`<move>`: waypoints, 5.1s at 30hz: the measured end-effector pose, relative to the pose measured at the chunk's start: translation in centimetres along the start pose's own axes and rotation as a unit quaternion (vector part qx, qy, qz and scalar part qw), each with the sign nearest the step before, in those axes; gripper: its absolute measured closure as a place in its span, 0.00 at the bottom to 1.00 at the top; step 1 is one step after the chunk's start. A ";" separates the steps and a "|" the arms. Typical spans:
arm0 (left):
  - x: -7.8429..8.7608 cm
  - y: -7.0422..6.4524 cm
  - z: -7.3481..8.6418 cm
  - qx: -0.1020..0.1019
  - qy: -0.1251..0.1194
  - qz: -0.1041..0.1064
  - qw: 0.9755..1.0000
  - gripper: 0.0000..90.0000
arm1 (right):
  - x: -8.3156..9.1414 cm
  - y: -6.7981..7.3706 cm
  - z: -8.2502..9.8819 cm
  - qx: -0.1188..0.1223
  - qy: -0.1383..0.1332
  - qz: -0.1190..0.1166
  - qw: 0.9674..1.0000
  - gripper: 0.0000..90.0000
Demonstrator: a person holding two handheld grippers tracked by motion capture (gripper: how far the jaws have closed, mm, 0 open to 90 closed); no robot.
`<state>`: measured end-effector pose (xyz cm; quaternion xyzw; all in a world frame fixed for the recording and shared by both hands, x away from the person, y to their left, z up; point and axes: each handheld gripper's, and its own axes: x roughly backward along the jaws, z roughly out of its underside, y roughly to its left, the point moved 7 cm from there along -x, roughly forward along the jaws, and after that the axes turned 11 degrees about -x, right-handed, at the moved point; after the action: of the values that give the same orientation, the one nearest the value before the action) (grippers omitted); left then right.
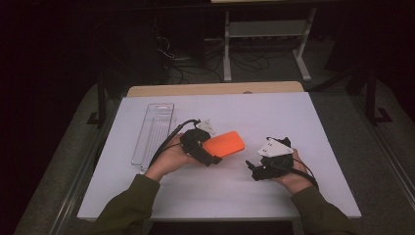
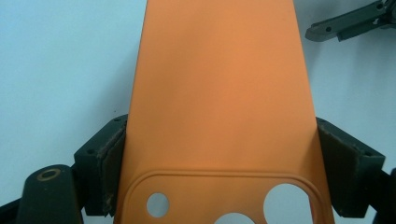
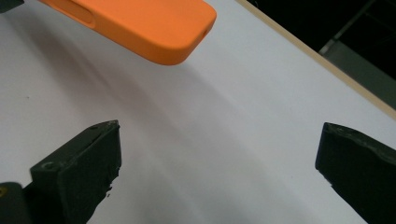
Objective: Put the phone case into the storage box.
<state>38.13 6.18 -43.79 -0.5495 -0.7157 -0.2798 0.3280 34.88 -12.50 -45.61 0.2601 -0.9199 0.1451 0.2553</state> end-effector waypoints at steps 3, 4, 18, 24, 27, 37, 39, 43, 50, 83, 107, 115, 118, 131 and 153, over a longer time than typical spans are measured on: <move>0.0 0.0 0.0 -0.001 0.001 0.000 1.000 0.17 | 0.0 0.2 -0.1 0.019 -0.005 0.009 1.000 0.00; 0.0 0.0 0.0 -0.001 0.001 0.001 1.000 0.17 | 0.0 0.2 -0.1 0.029 -0.006 0.012 0.999 0.00; 0.0 -0.1 0.0 -0.005 0.003 0.001 1.000 0.17 | 0.0 0.8 -0.3 0.102 -0.014 0.041 0.994 0.00; -0.1 -0.2 -0.1 -0.001 0.000 0.002 1.000 0.17 | 0.0 0.8 -0.2 0.127 -0.012 0.054 0.990 0.00; -0.1 -0.2 -0.1 0.000 -0.001 0.001 1.000 0.17 | 0.0 0.9 -0.3 0.138 -0.015 0.059 0.989 0.00; -0.1 -0.2 -0.1 -0.001 0.000 0.000 1.000 0.17 | 0.1 1.2 -0.5 0.175 -0.025 0.075 0.981 0.00; -0.1 -0.2 -0.1 -0.001 0.000 0.000 1.000 0.17 | 0.1 1.2 -0.5 0.185 -0.025 0.080 0.979 0.00; -0.1 -0.2 -0.1 -0.005 0.003 0.001 1.000 0.17 | 0.1 1.3 -0.6 0.199 -0.029 0.087 0.976 0.00; -0.2 -0.3 -0.1 -0.002 0.002 0.001 1.000 0.17 | 0.1 1.7 -0.7 0.219 -0.035 0.096 0.970 0.00; -0.2 -0.4 -0.1 -0.009 0.009 0.003 1.000 0.17 | 0.2 3.5 -1.6 0.368 -0.064 0.154 0.915 0.00; 0.0 -0.4 -0.2 -0.012 0.009 0.001 1.000 0.17 | -0.3 4.8 -1.9 0.450 -0.084 0.189 0.869 0.00; -0.1 -0.5 -0.4 -0.012 0.005 0.001 1.000 0.17 | -0.5 5.3 -2.4 0.457 -0.094 0.186 0.864 0.00; 0.0 -0.5 -0.3 -0.017 0.010 0.002 1.000 0.17 | -0.5 5.5 -2.6 0.464 -0.095 0.185 0.861 0.00; 0.1 -0.5 -0.3 -0.019 0.013 0.002 1.000 0.17 | -1.6 7.0 -3.7 0.478 -0.111 0.179 0.853 0.00; 0.0 -0.6 -0.2 -0.019 0.013 0.005 1.000 0.17 | -2.3 7.7 -3.7 0.499 -0.109 0.186 0.839 0.11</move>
<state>37.59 5.88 -43.69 -0.5553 -0.7032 -0.2993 0.3281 33.74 -3.75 -44.85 0.1903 -0.7761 0.5997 -0.0428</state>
